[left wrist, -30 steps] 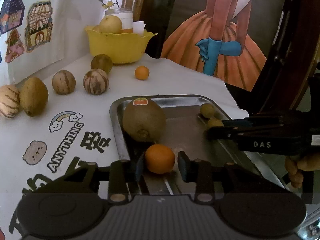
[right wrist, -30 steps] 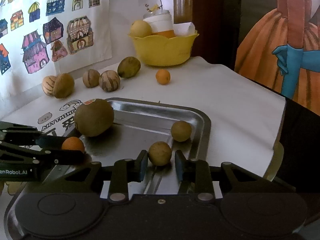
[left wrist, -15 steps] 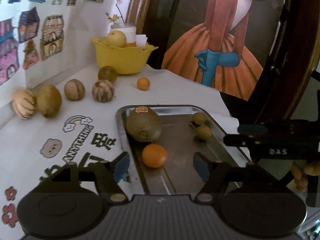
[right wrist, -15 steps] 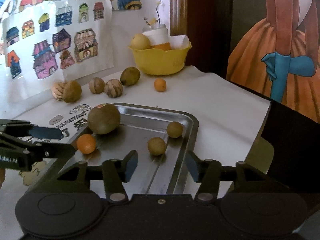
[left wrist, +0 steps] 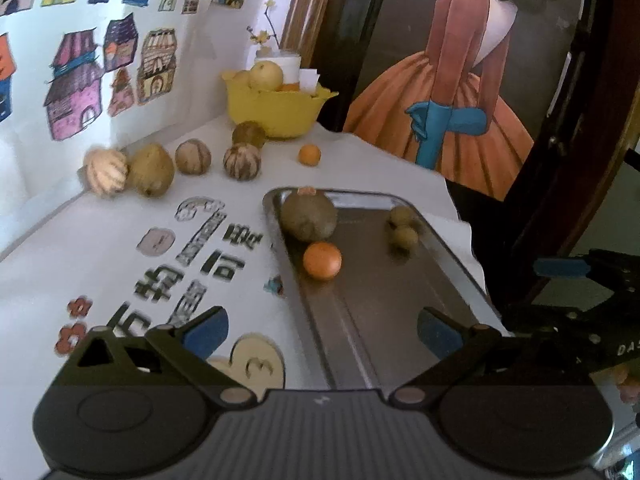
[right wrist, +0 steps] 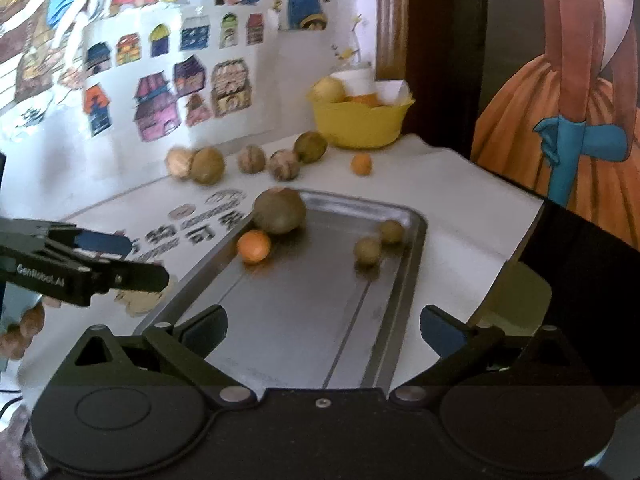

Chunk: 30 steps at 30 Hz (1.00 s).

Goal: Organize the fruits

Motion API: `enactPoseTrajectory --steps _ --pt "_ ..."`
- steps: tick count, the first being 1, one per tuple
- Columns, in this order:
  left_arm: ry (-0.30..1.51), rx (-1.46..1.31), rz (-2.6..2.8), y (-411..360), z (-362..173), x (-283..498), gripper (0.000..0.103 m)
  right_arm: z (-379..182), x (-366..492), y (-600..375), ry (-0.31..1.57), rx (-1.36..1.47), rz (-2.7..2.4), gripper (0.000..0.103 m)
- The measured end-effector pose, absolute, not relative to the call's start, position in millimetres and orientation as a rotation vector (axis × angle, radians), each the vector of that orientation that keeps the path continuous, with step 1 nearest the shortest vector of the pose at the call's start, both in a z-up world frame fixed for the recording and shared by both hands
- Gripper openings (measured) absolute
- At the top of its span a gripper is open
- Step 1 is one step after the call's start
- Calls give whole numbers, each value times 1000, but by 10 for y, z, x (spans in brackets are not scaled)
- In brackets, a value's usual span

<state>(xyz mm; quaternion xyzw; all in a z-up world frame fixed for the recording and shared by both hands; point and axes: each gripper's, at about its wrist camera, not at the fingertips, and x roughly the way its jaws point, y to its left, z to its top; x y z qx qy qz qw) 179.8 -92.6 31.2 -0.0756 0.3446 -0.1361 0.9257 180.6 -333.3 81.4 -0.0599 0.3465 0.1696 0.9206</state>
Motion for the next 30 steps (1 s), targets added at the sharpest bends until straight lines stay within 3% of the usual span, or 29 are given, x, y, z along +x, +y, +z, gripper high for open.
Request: enactPoseTrajectory --steps 15,30 --pt "819 -150 -186 -424 151 1303 102 543 1347 -2813 866 -165 448 102" --pt "819 -137 -42 277 156 1187 102 589 1409 -2270 844 -278 594 102"
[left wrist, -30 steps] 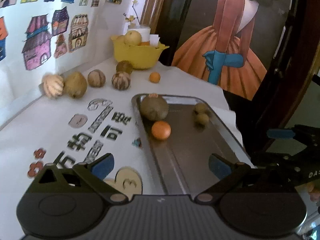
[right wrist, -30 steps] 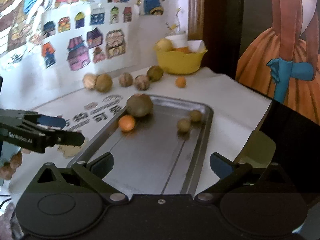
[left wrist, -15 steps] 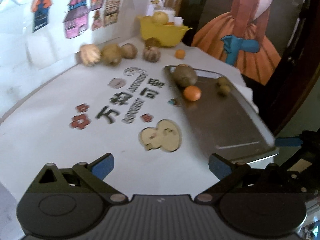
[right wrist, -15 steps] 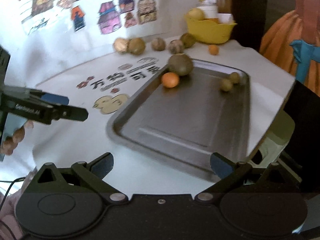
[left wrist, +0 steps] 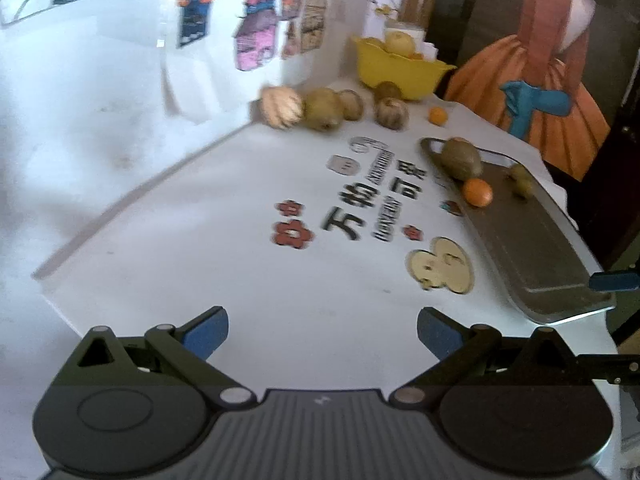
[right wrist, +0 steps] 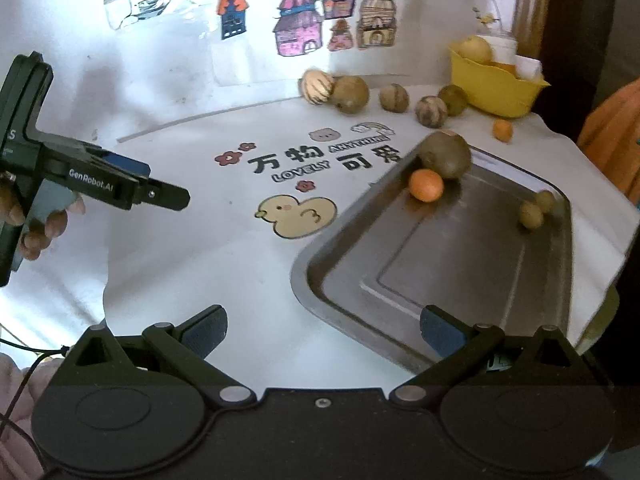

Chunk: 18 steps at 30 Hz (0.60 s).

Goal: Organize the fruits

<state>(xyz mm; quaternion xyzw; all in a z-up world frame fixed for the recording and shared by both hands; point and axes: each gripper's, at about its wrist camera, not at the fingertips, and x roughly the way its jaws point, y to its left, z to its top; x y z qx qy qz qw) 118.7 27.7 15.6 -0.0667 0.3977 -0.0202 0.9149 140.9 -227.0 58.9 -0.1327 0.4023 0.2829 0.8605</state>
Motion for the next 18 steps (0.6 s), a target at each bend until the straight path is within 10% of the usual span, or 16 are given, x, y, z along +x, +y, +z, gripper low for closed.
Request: enactPoseTrajectory --steps 18 --pt "561 285 -147 238 566 1788 102 1200 2495 -1953 583 -691 793 102"
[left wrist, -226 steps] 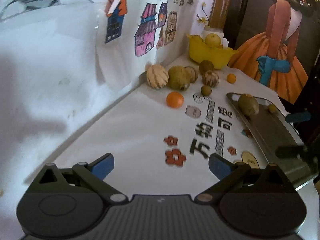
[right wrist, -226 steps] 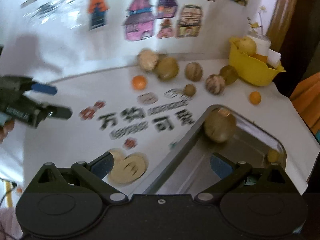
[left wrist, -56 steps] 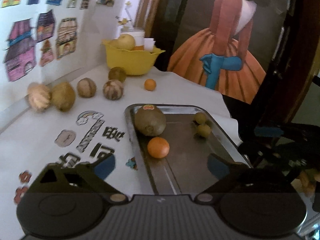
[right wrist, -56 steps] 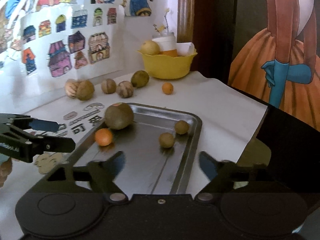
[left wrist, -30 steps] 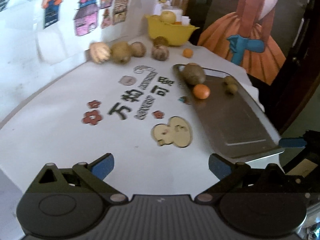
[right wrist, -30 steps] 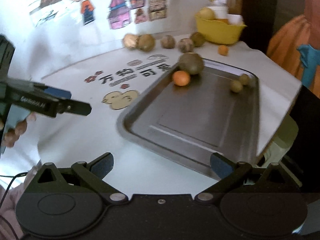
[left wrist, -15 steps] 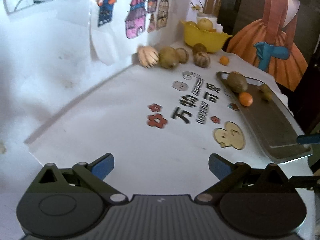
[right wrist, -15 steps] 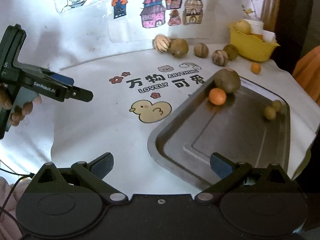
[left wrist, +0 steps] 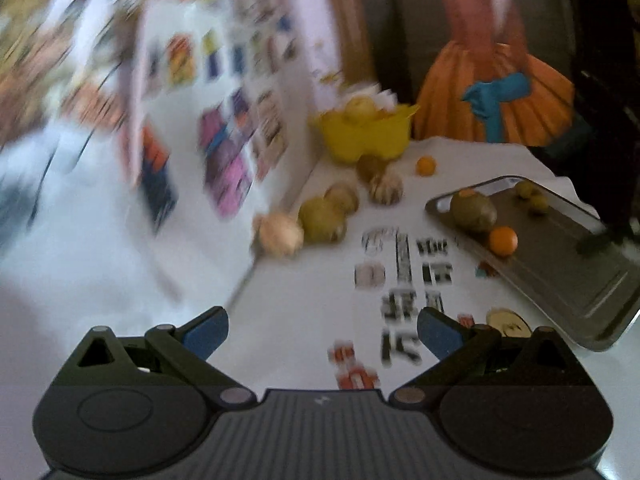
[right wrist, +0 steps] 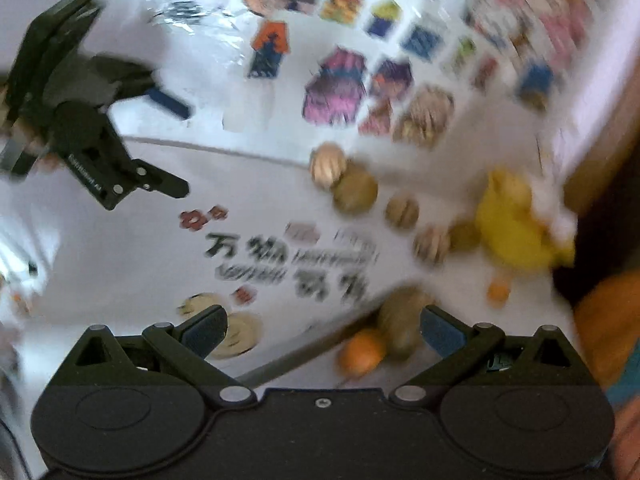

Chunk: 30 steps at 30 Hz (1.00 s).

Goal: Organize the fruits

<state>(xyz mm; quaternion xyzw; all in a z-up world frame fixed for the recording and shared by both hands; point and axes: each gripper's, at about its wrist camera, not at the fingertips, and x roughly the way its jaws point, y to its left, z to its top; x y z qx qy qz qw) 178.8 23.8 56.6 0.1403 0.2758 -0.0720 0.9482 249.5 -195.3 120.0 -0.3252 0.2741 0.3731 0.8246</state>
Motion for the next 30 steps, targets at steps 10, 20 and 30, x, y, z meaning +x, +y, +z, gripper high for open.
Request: enactPoseTrajectory --steps 10,20,30 --pt "492 560 -298 -70 475 2667 102 1061 3570 -1595 440 -978 947 102" --pt "554 630 -375 -92 207 3309 102 810 4658 -1416 515 -856 936 96" --pt "604 609 -395 -50 25 3660 92 543 4999 -1142 596 -985 1016 84"
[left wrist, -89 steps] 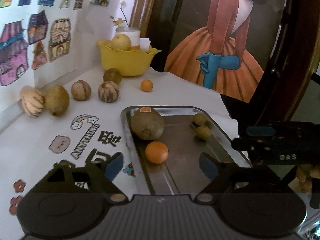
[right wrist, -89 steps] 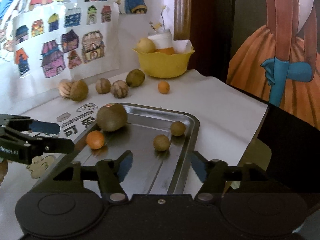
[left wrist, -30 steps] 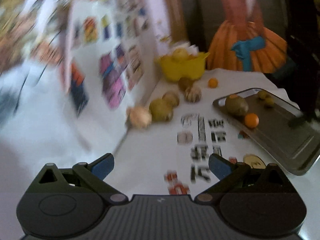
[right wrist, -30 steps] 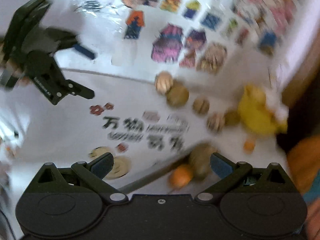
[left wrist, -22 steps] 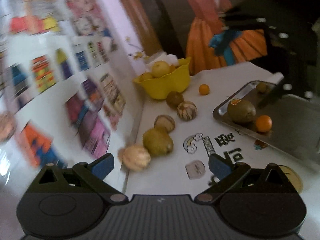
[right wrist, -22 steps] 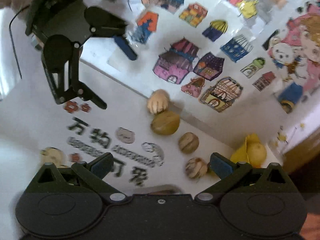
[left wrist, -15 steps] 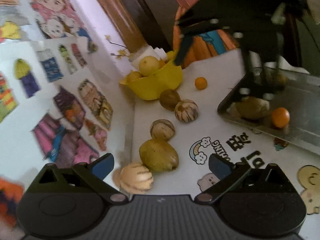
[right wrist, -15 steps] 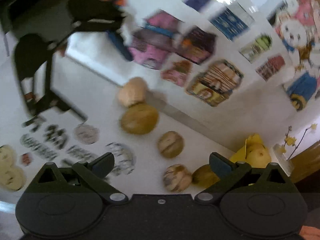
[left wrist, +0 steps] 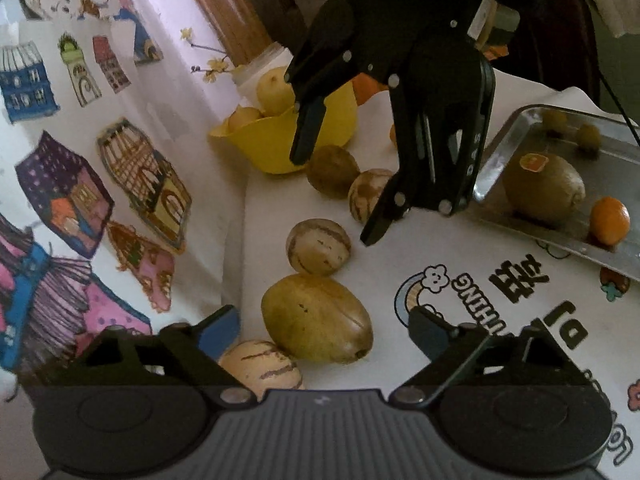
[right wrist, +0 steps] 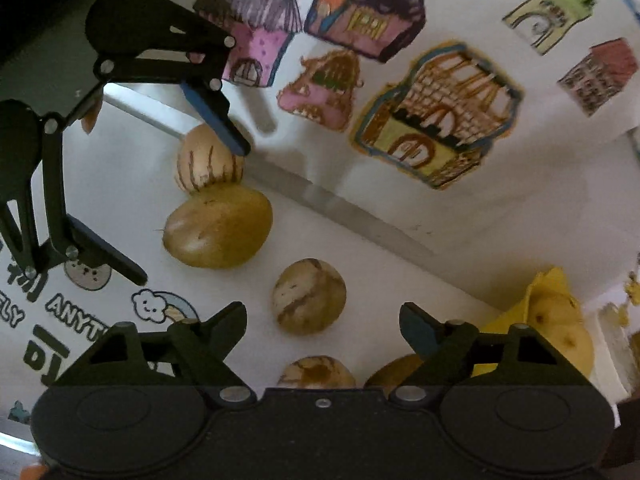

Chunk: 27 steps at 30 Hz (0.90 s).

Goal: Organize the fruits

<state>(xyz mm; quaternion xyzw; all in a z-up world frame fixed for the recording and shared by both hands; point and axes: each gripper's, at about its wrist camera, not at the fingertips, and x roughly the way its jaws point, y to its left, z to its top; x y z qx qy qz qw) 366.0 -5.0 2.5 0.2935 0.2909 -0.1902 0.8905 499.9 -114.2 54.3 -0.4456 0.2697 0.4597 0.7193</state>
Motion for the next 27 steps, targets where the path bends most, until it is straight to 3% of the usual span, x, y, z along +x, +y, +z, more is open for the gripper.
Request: enactPoseTrajectory --steps 13,17,21,27 --pt "639 500 -407 72 -2 3887 71 236 5196 -946 657 -1003 1038 64" --pt "641 481 -409 82 -9 3913 70 220 5214 -940 669 -984 1053 64" --pt "636 469 -410 81 -10 3894 69 242 5221 -954 694 -955 1081 52" --pt "623 493 -392 49 -31 3830 67 287 5245 -989 685 -945 1083 50"
